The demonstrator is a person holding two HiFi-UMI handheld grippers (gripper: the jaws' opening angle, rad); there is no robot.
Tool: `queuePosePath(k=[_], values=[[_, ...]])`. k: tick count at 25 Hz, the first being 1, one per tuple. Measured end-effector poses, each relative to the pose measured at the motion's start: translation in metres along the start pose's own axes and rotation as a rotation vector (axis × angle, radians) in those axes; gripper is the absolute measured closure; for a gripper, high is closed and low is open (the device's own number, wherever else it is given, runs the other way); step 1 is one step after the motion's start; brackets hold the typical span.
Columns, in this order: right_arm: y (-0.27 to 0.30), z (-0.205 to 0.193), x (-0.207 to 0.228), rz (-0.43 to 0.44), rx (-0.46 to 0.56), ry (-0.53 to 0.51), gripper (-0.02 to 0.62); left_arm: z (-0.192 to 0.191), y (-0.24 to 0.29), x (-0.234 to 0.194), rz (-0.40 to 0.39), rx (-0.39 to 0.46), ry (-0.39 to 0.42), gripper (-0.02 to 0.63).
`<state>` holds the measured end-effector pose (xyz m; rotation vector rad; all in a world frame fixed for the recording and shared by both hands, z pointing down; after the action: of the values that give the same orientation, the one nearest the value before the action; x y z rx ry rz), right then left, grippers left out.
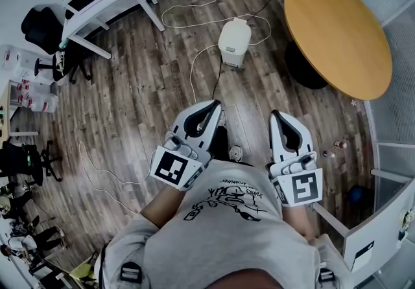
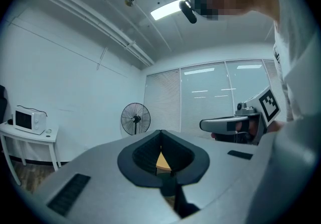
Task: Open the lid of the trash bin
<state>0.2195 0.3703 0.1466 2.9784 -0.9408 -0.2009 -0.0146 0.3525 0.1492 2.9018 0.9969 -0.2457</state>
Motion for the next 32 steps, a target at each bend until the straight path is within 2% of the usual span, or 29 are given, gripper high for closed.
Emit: queuePosePath(k=[5, 13, 32], values=[[0.020, -0.005, 0.012, -0.009, -0.005, 0.000, 0.589, 0.001, 0.018, -0.016, -0.010, 0.010, 0.001, 0.591], [0.080, 0.000, 0.036, 0.000, -0.002, -0.019, 0.589, 0.010, 0.056, -0.065, -0.001, 0.027, -0.008, 0.591], [0.281, 0.020, 0.078, 0.021, -0.017, -0.039, 0.589, 0.052, 0.149, -0.239, 0.014, 0.042, -0.027, 0.591]])
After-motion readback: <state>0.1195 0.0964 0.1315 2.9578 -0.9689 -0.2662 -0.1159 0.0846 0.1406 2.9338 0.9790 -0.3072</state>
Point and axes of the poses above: the fingertips, and each gripper's own axes: y forward along the fingers, x to its right, z out of its top, the point moved 10 cm from there along -y, backward along the fingers, and after that the axes turned 7 degrees about -y, right-handed, at the moved point
